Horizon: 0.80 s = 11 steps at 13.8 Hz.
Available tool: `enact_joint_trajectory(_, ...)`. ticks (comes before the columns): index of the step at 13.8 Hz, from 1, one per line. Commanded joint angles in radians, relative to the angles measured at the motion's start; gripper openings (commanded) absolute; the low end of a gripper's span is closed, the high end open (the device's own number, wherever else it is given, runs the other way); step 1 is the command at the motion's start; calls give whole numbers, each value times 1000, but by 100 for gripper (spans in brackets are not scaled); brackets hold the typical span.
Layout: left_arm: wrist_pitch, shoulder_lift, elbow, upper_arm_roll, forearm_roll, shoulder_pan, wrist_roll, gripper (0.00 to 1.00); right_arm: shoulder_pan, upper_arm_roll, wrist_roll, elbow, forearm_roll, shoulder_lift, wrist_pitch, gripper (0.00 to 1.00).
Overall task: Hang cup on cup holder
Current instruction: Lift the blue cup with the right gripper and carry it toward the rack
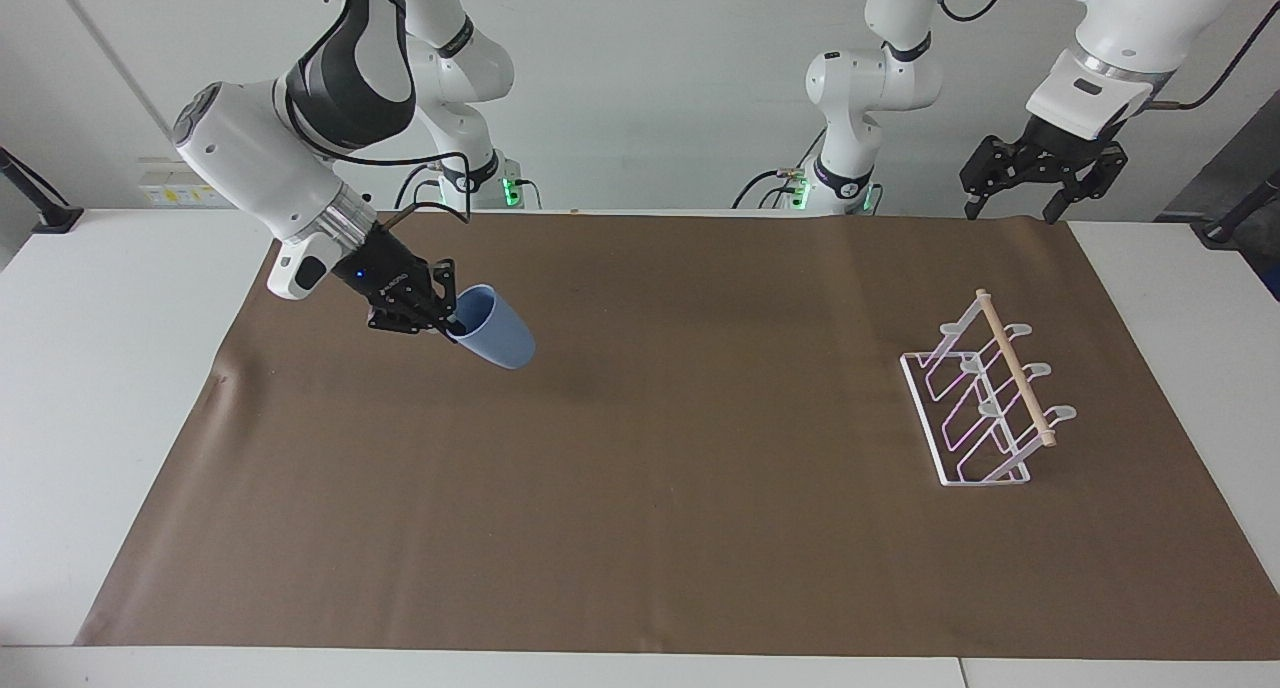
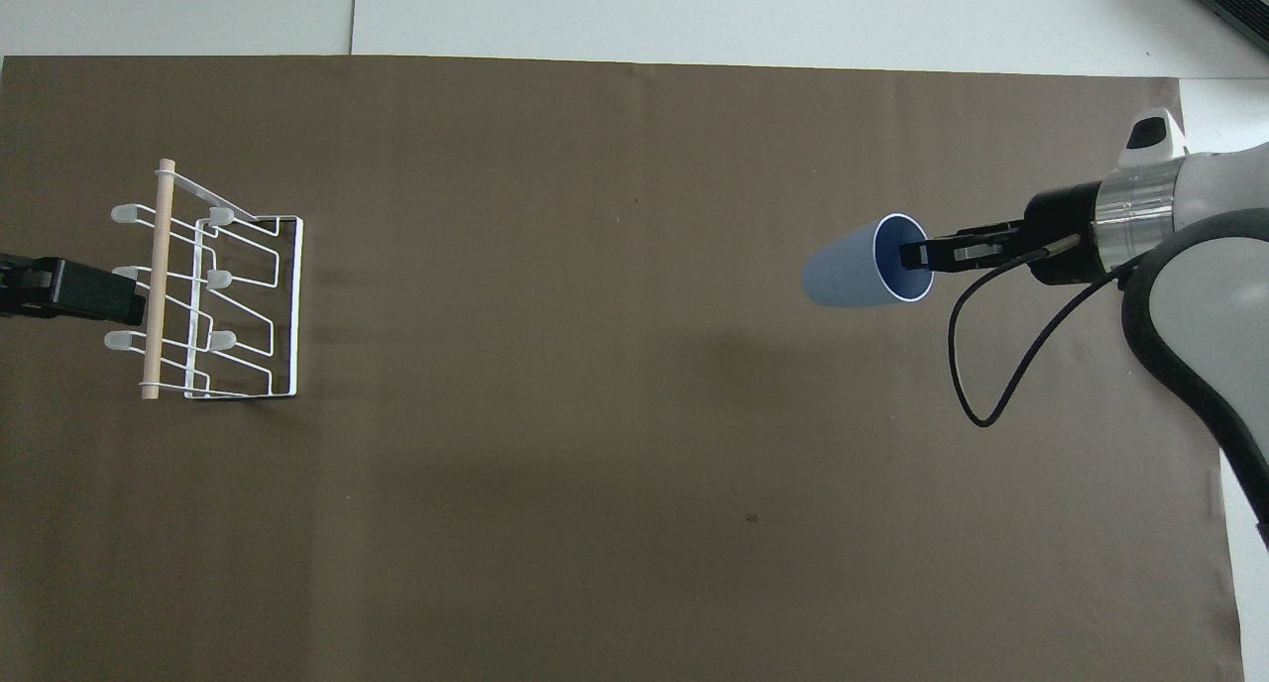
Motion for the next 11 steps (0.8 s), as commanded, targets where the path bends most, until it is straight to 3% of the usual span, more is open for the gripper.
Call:
enact_joint_trajectory(1, 1, -22, -22, 3, 19, -1, 3, 100, -22, 7, 96, 4, 169, -18, -65, 0)
enact_joint_trajectory(6, 7, -32, -39, -27, -8, -36, -138, 100, -9, 22, 105, -24, 402, -30, -105, 0)
enact_joint_trajectory(11, 23, -16, -17, -79, -151, -47, -379, 100, -9, 33, 173, -59, 674, -24, -173, 0)
